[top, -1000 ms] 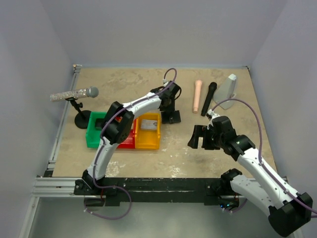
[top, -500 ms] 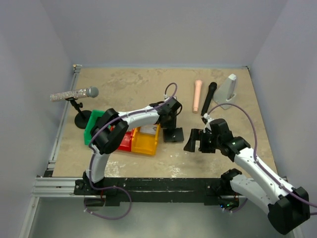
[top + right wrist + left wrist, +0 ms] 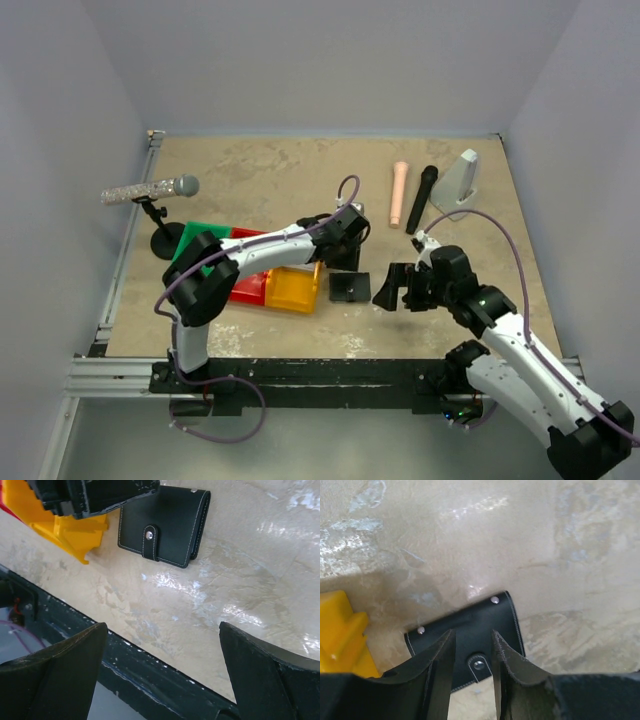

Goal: Take the credit cards out of the card holder
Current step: Move the storage box to the card holder.

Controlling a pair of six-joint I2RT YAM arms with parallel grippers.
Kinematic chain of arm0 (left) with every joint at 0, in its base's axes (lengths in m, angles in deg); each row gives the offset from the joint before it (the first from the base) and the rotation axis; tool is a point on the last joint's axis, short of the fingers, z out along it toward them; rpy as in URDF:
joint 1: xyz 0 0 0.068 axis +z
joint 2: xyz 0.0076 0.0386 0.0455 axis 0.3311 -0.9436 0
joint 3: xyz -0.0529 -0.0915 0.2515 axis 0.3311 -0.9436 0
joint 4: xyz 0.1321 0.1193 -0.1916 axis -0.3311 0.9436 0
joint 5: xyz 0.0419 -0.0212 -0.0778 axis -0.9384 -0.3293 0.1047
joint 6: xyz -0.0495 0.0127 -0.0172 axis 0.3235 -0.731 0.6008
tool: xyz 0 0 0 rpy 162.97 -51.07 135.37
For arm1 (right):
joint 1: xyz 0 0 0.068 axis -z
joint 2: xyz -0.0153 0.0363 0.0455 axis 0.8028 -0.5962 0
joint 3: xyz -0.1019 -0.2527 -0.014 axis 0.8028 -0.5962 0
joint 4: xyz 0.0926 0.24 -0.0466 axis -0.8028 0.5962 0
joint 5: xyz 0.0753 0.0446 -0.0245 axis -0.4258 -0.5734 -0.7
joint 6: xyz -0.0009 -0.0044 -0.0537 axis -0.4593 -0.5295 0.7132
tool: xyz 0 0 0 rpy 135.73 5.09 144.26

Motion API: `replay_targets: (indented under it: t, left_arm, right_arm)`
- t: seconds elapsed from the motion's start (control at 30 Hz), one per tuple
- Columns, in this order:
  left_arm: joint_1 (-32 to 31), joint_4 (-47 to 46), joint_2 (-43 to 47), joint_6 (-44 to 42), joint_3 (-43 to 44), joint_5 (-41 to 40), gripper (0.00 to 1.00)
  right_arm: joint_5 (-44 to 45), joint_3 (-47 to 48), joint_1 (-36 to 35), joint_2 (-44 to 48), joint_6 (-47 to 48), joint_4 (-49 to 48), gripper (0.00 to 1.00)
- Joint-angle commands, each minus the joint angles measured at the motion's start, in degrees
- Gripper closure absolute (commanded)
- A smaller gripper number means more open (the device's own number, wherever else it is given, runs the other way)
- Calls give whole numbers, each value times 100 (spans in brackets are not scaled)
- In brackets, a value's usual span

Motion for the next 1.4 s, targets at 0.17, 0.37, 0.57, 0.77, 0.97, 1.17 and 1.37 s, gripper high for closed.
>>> replay_targets:
  t: [0.17, 0.37, 0.57, 0.77, 0.97, 1.17, 1.37]
  left_arm:
    - [-383, -92, 1448, 188, -707, -528, 60]
    - [-383, -268, 1705, -48, -1140, -723, 59]
    - [-321, 3, 1012, -566, -210, -757, 59]
    - [-102, 400, 133, -910, 715, -784, 59]
    - [57, 505, -386, -840, 935, -880, 61]
    - [83, 550, -712, -857, 944, -890, 65]
    - [83, 453, -782, -848, 795, -775, 67]
  right_arm:
    - [4221, 1310, -2192, 317, -356, 1646, 1]
    - [3615, 327, -2096, 976, -1196, 816, 6]
    - [2714, -307, -2096, 943, -1737, -303, 13]
    - [2230, -650, -2096, -76, -2606, -1199, 19]
    - [2036, -791, -2087, -1017, -2950, -1911, 32]
    - [1948, -800, -2026, -1949, -3205, -2624, 45]
    - [1632, -1020, -1631, -2538, -3495, -3292, 47]
